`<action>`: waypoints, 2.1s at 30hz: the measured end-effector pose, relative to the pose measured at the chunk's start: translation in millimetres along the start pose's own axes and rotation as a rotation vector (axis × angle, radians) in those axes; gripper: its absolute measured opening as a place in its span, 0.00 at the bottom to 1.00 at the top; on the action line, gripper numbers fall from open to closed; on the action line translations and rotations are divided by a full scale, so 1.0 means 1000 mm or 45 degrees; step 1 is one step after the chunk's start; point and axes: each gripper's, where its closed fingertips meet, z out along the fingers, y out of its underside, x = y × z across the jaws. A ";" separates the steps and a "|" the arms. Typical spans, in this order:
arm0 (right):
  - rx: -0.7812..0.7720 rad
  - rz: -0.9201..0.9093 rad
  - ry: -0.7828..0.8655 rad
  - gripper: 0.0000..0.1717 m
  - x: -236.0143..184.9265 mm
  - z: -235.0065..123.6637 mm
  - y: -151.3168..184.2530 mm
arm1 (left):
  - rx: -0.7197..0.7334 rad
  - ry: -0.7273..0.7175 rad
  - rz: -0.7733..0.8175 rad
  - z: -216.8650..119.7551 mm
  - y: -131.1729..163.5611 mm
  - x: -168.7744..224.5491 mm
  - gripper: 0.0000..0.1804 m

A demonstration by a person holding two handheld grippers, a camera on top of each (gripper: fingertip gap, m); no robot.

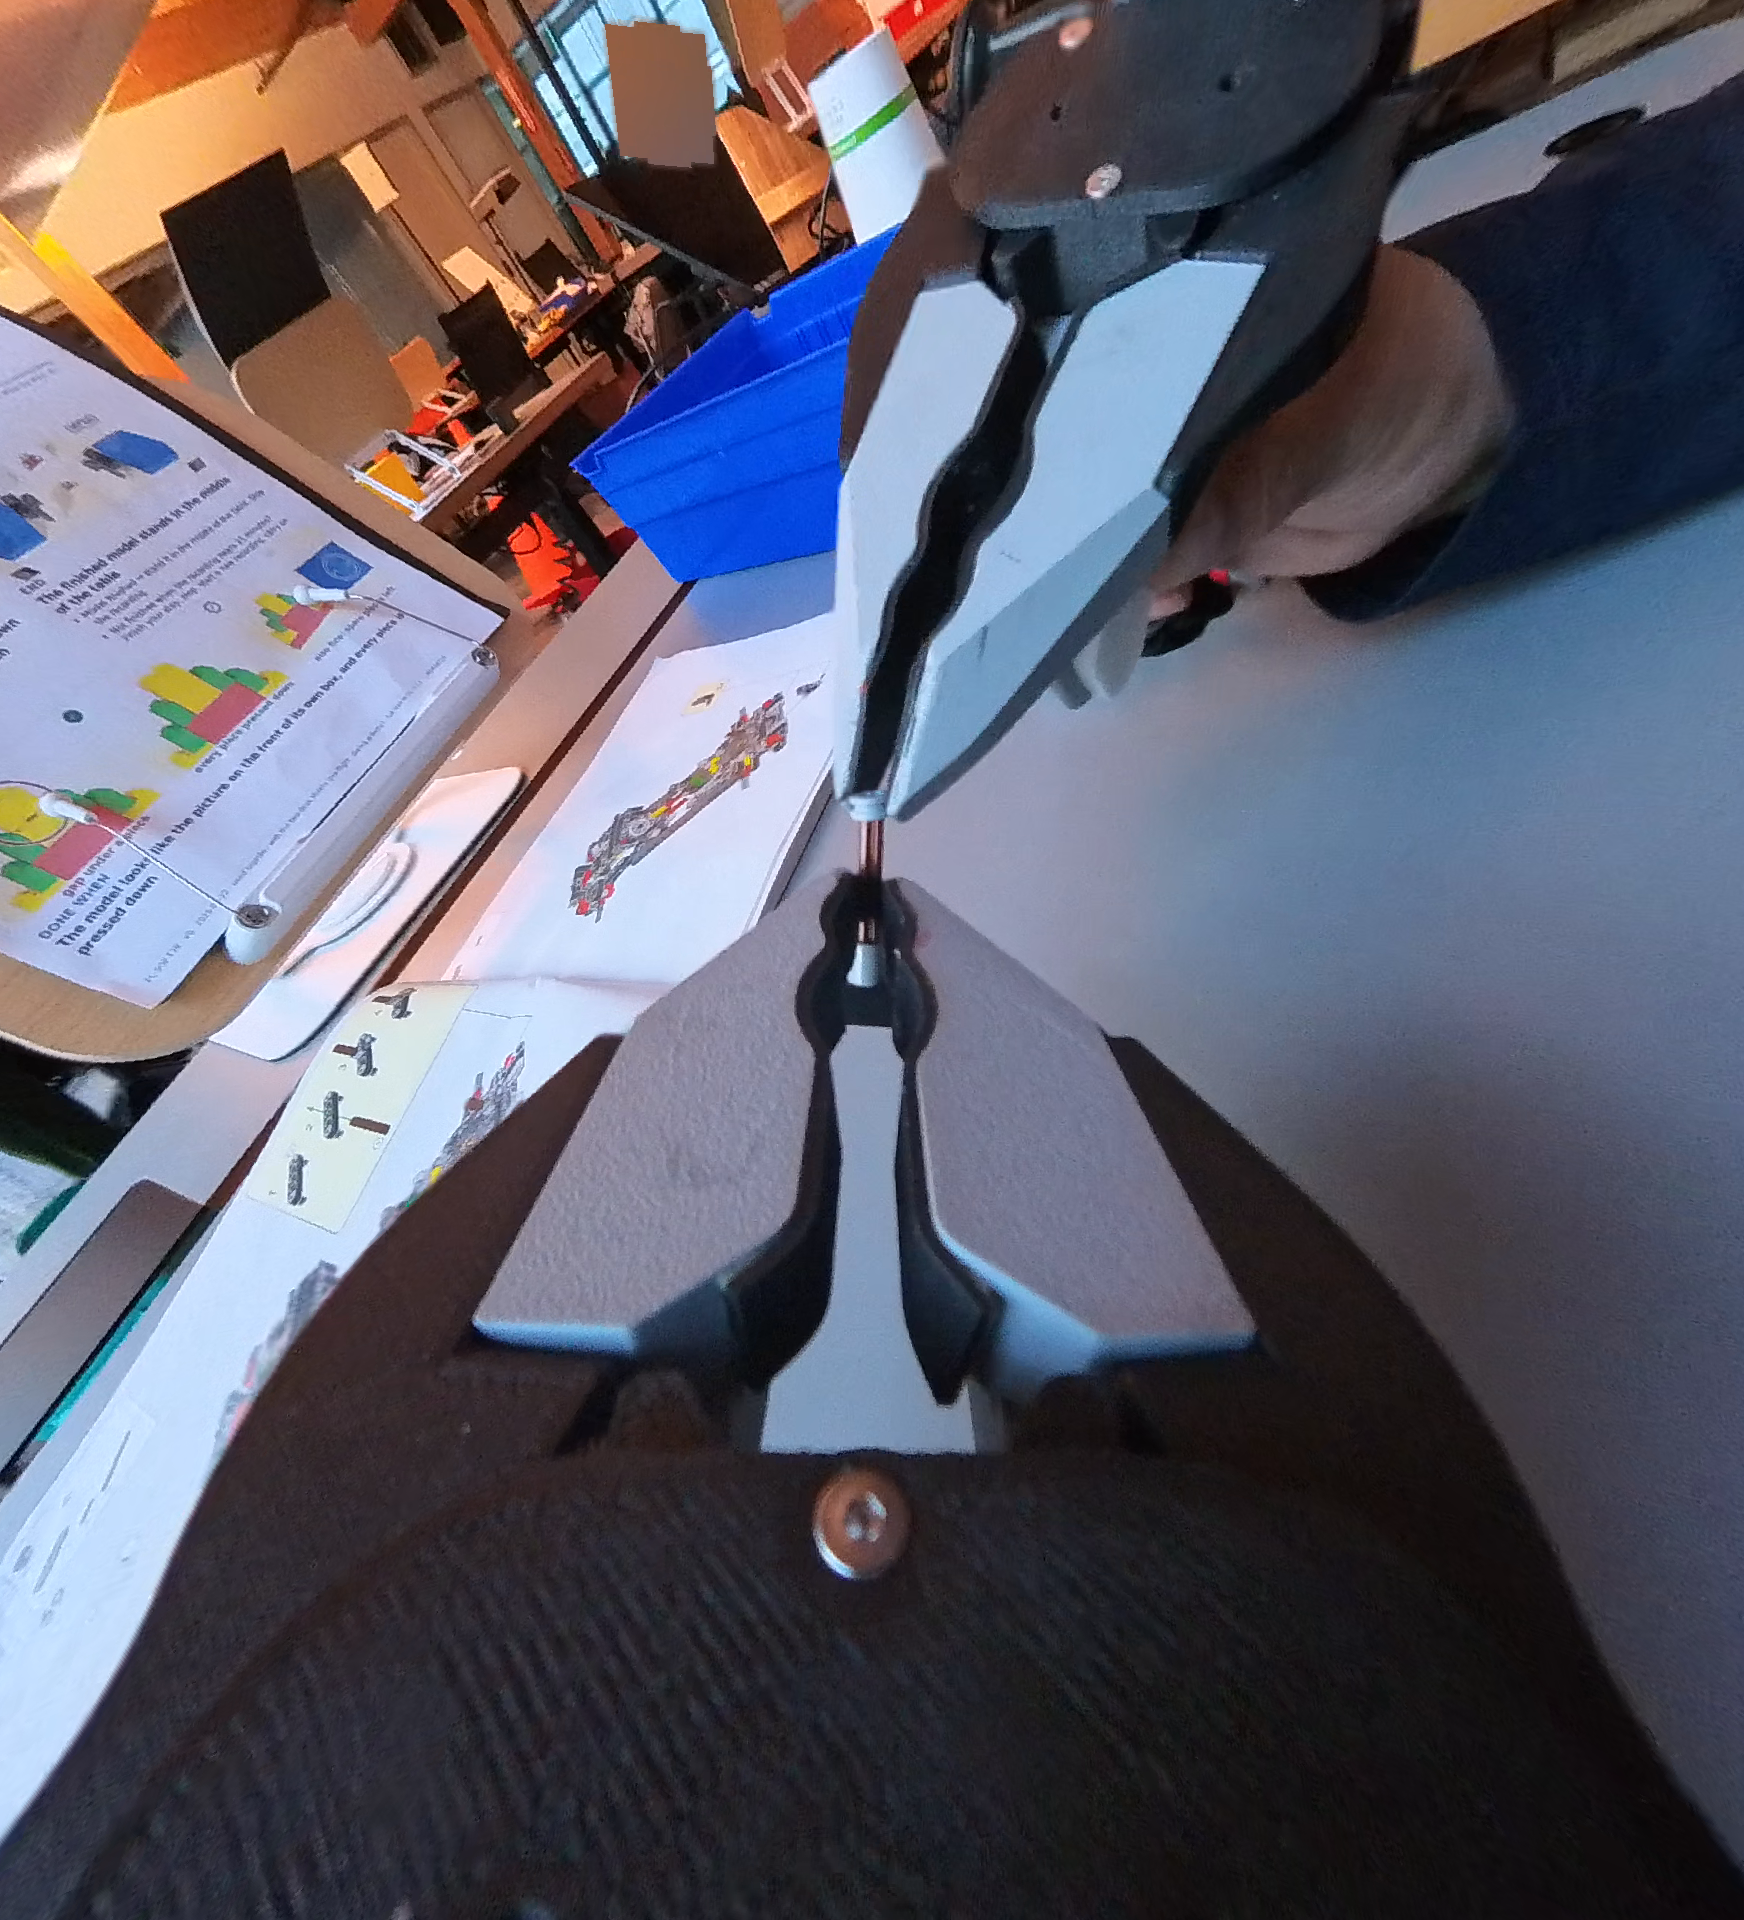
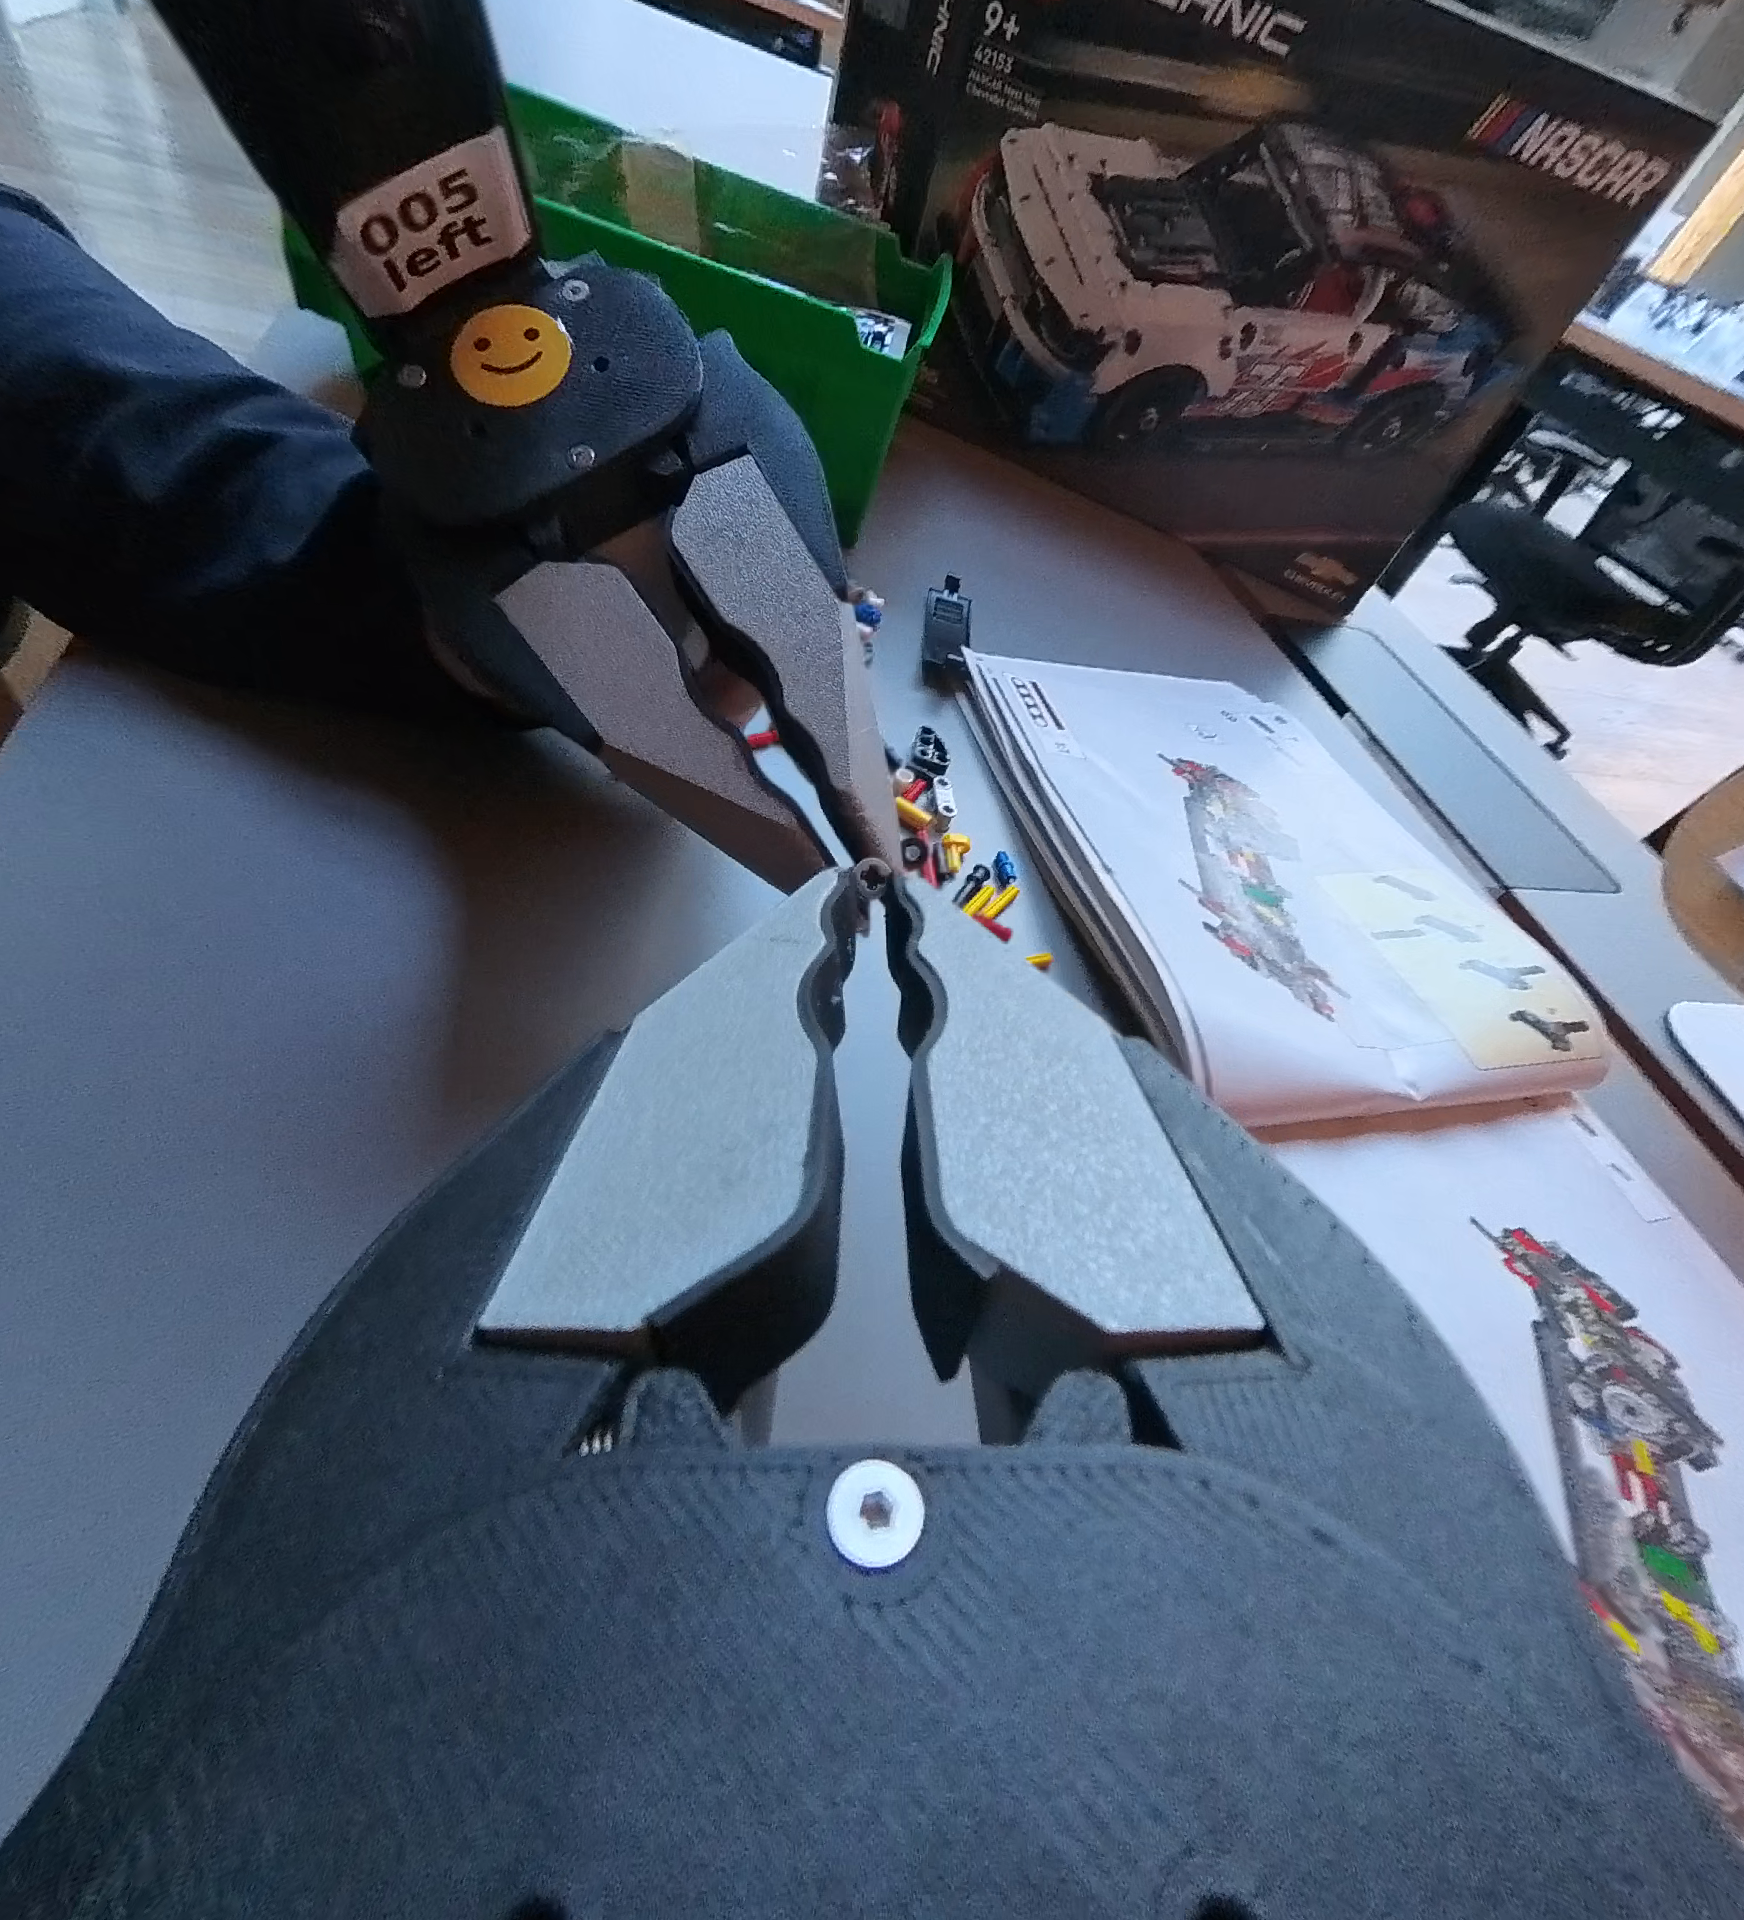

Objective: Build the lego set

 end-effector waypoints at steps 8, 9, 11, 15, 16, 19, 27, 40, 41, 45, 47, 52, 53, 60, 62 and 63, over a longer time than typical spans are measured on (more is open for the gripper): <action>0.016 0.256 -0.156 0.02 0.001 0.001 0.009 | -0.067 0.000 0.017 0.004 0.008 0.002 0.01; 0.013 0.268 -0.157 0.02 0.001 0.002 0.011 | -0.083 0.001 -0.008 0.005 0.010 0.002 0.01; 0.012 0.302 -0.161 0.02 0.003 0.003 0.013 | -0.102 0.009 -0.065 0.007 0.011 0.001 0.01; -0.064 0.384 -0.188 0.02 0.006 0.007 0.025 | -0.179 0.052 -0.215 0.012 0.021 0.004 0.01; -0.100 0.419 -0.207 0.01 0.006 0.008 0.030 | -0.217 0.071 -0.244 0.014 0.026 0.006 0.01; -0.165 0.554 -0.261 0.02 0.005 0.010 0.040 | -0.289 0.125 -0.315 0.017 0.035 0.012 0.01; -0.338 0.754 -0.343 0.02 -0.006 0.021 0.068 | -0.539 0.183 -0.328 0.018 0.063 0.025 0.01; -0.392 0.919 -0.467 0.02 -0.011 0.023 0.075 | -0.574 0.257 -0.367 0.016 0.068 0.031 0.01; -0.394 0.918 -0.469 0.02 -0.011 0.024 0.075 | -0.574 0.260 -0.368 0.016 0.068 0.031 0.01; -0.404 0.915 -0.480 0.02 -0.012 0.025 0.075 | -0.575 0.269 -0.360 0.016 0.068 0.031 0.01; -0.410 0.911 -0.484 0.02 -0.012 0.025 0.075 | -0.583 0.266 -0.326 0.015 0.068 0.031 0.01; -0.427 0.900 -0.509 0.02 -0.014 0.026 0.076 | -0.590 0.277 -0.266 0.014 0.068 0.031 0.01; -0.431 0.898 -0.516 0.02 -0.014 0.026 0.076 | -0.587 0.283 -0.259 0.014 0.068 0.031 0.01; -0.451 0.832 -0.520 0.02 -0.017 0.027 0.077 | -0.575 0.306 -0.223 0.013 0.068 0.032 0.01; -0.454 0.818 -0.520 0.02 -0.017 0.028 0.077 | -0.567 0.312 -0.225 0.013 0.068 0.032 0.01; -0.456 0.808 -0.519 0.02 -0.017 0.028 0.077 | -0.566 0.313 -0.219 0.013 0.068 0.032 0.01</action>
